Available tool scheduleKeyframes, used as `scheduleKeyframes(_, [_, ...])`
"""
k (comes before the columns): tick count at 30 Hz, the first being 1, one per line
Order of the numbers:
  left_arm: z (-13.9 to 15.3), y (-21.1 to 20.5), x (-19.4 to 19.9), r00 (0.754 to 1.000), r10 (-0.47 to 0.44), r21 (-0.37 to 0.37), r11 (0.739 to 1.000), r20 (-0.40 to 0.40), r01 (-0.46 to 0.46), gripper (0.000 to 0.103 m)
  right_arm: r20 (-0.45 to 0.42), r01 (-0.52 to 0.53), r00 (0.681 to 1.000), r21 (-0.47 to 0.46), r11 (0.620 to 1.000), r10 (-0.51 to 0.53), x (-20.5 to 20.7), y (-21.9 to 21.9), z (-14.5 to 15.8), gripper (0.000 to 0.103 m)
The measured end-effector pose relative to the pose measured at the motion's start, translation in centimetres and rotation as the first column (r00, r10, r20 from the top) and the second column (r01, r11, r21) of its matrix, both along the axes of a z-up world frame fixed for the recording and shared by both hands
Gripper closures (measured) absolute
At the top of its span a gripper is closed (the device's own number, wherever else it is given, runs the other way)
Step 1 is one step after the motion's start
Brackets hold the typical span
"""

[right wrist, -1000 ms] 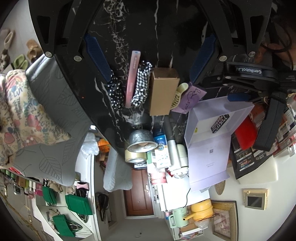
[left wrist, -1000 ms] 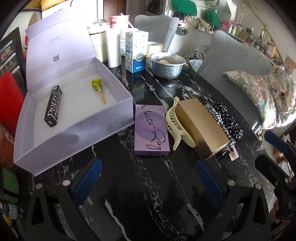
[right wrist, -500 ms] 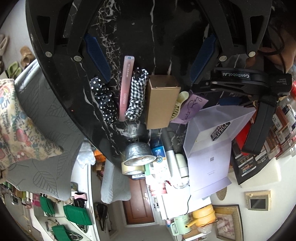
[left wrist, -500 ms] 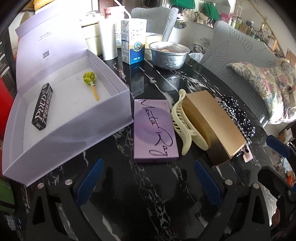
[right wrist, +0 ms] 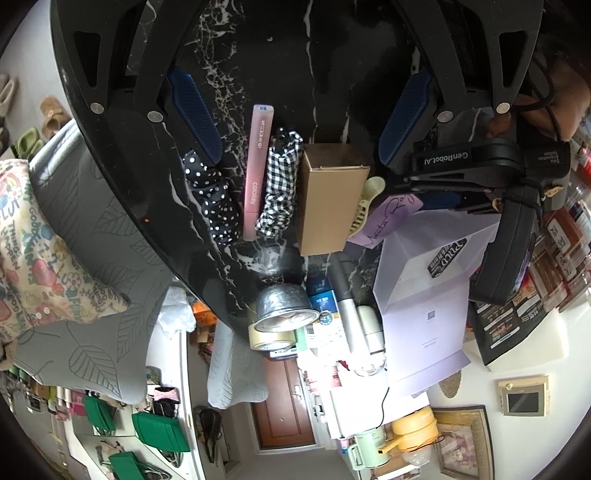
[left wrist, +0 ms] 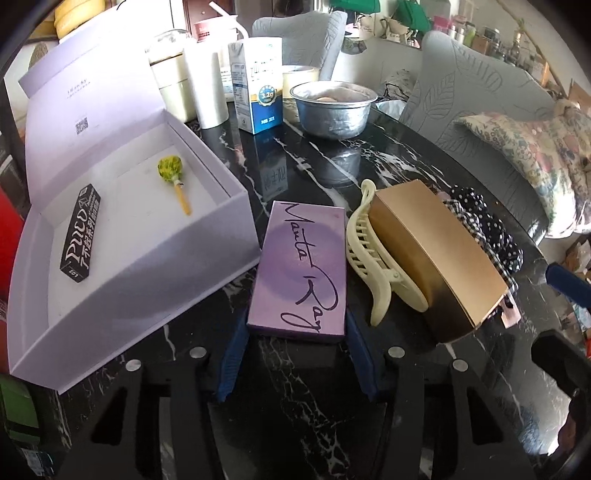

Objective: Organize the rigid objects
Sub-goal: 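Withdraw both grippers from the box toward the remaining items, then grasp the purple Manta Ray card with the left gripper while the right grasps the pink lip gloss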

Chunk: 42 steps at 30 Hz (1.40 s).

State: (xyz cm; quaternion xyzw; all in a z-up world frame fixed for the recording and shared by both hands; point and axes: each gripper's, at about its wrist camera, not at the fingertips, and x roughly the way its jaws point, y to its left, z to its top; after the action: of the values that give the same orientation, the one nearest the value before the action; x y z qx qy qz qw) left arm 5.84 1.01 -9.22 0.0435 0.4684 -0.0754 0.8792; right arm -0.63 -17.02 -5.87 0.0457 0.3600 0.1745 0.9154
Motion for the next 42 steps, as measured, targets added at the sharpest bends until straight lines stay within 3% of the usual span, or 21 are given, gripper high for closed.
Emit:
scheduleKeyframes(14, [1.0,1.2,-4.5,1.000,0.013,-0.025,1.000,-0.013,-0.013,0.052,-0.012,0.027,1.000,0.001,1.000,-0.027,-0.9,-0.3,0.0,0.015])
scheduleKeyframes(20, [0.5,1.5,-6.5,0.999,-0.005,-0.046,0.999,-0.052,0.003,0.052,-0.065,0.055,0.996,-0.028,0.998,-0.057,-1.0,-0.8,-0.7,0.017])
scheduleKeyframes(25, [0.3,1.4,-7.3,0.998,-0.010,-0.054,0.998,-0.054,0.007,0.052,-0.132,0.076,0.988,-0.045,0.996,-0.082,-0.5,-1.3,-1.8,0.039])
scheduleKeyframes(28, [0.1,0.5,-7.2,0.999,-0.038,-0.014,0.999,-0.037,0.037,0.052,-0.181,0.081,0.980,-0.043,0.996,-0.087,0.3,-1.5,-2.6,0.051])
scheduleKeyframes(34, [0.0,0.2,-6.6,0.999,-0.043,-0.021,0.999,-0.029,0.042,0.046,-0.169,0.056,0.983,-0.083,0.995,-0.070,1.0,-0.7,-2.8,0.062])
scheduleKeyframes(40, [0.0,0.2,-5.6,0.999,-0.041,-0.022,0.999,-0.026,0.040,0.045,-0.170,0.053,0.983,-0.096,0.994,-0.068,1.4,-0.5,-3.0,0.089])
scheduleKeyframes(42, [-0.1,0.2,-5.4,0.999,-0.042,-0.022,0.999,-0.025,0.041,0.045,-0.170,0.062,0.982,-0.100,0.993,-0.078,1.2,-0.7,-3.0,0.089])
